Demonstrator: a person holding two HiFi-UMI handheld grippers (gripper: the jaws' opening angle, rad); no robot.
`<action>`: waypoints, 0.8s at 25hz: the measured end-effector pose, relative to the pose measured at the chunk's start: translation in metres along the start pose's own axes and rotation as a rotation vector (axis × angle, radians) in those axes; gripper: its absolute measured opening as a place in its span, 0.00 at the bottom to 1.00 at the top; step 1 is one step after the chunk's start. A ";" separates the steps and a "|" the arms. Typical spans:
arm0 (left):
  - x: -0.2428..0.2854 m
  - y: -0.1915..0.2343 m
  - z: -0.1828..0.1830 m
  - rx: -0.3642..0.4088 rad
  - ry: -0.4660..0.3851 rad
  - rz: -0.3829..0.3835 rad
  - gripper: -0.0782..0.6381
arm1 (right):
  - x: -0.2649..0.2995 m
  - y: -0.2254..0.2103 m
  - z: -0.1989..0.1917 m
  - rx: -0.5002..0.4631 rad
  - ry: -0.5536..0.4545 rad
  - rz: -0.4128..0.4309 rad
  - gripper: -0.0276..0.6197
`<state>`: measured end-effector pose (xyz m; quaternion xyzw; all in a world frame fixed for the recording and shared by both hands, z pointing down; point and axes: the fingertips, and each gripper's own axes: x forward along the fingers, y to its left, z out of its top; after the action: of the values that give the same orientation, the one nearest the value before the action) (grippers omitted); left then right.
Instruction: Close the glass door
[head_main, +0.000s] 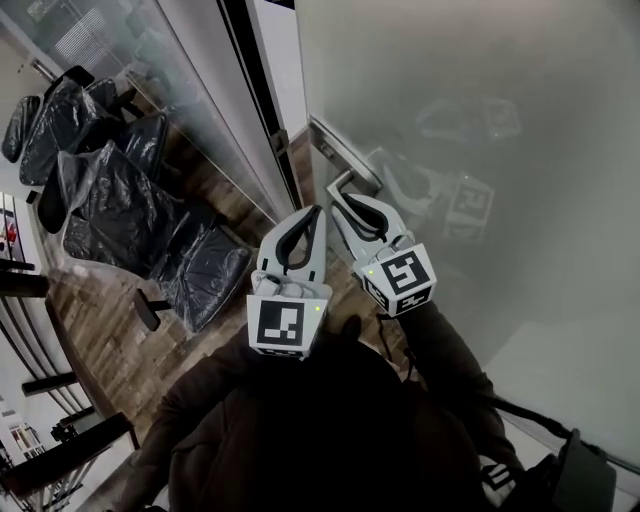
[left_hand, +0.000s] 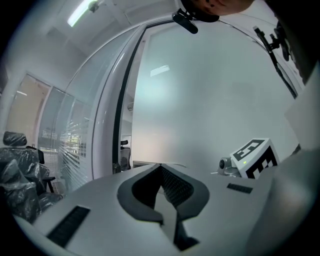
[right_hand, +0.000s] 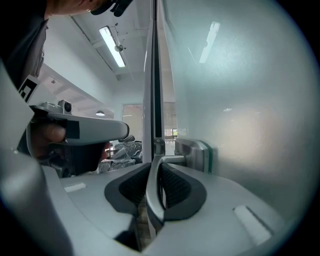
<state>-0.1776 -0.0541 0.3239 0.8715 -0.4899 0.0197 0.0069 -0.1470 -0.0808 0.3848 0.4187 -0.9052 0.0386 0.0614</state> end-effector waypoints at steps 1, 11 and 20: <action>-0.002 -0.001 0.004 0.005 -0.005 0.006 0.10 | -0.001 0.003 0.001 -0.001 0.001 0.001 0.15; -0.009 -0.001 0.009 0.025 -0.003 0.044 0.10 | 0.001 0.021 0.000 0.005 0.001 0.037 0.14; -0.021 0.000 0.011 0.027 -0.015 0.054 0.10 | 0.001 0.042 -0.001 -0.001 0.012 0.071 0.14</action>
<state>-0.1881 -0.0367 0.3124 0.8581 -0.5130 0.0201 -0.0088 -0.1799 -0.0543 0.3855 0.3859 -0.9192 0.0427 0.0654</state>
